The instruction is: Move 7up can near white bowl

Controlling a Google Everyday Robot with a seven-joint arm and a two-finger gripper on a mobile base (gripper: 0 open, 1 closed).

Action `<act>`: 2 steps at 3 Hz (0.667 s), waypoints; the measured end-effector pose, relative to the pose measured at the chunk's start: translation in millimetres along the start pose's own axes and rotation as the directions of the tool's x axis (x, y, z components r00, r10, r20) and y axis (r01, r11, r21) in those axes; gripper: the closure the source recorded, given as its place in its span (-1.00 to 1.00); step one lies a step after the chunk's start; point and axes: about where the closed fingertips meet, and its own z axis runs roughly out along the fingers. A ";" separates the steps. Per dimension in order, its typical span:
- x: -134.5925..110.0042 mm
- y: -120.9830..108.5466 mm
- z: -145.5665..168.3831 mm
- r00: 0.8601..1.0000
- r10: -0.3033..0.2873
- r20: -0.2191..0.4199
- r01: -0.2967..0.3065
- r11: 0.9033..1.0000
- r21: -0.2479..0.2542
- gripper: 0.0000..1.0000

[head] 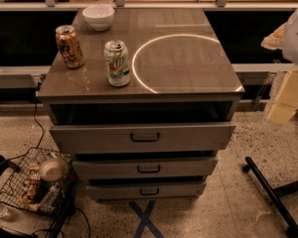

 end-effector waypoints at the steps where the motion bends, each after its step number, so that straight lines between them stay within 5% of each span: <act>1: 0.0 0.0 0.0 1.000 0.000 0.000 0.000 1.000 0.000 -1.00; 2: -9.3 -10.6 8.6 0.995 0.043 0.092 -0.045 0.999 0.025 -1.00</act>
Offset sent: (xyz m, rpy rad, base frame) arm 0.0702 0.0268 -0.0112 0.4409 -0.1936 -0.1147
